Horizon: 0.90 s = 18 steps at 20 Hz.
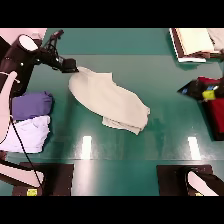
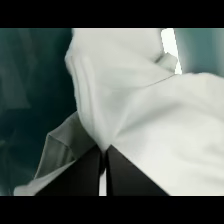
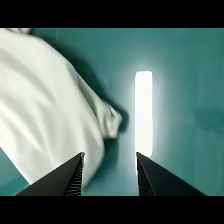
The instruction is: Fold the shirts.
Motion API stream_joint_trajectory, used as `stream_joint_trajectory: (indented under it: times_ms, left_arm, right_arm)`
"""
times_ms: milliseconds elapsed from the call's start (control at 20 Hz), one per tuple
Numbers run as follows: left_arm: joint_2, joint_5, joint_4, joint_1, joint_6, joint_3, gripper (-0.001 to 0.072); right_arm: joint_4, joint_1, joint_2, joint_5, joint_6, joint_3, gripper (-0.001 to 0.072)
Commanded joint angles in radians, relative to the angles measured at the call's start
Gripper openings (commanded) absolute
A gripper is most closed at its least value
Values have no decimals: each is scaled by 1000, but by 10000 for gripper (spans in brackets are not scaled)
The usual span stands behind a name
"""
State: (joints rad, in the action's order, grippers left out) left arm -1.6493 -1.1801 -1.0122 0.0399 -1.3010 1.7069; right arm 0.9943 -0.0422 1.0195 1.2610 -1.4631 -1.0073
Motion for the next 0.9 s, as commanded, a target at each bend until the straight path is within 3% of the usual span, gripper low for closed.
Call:
stream_joint_trajectory:
  times_ms: [0,100,350,750,800,850]
  left_arm:
    - [20,-8,2,-3,0,35,24]
    - [20,-19,2,-3,0,35,24]
    - [20,-29,2,-3,0,35,24]
    - [20,-23,2,-3,-1,35,24]
    - [20,-23,2,-3,-1,35,24]
    - [20,-24,2,-3,-2,35,24]
  right_arm:
    - [-9,31,74,-31,-4,180,389]
    - [-20,110,152,-121,-3,214,388]
    - [-225,212,340,-328,59,215,386]
    - [-254,227,400,-398,63,215,349]
    - [-264,239,400,-402,79,215,287]
    - [-269,252,400,-406,93,215,286]
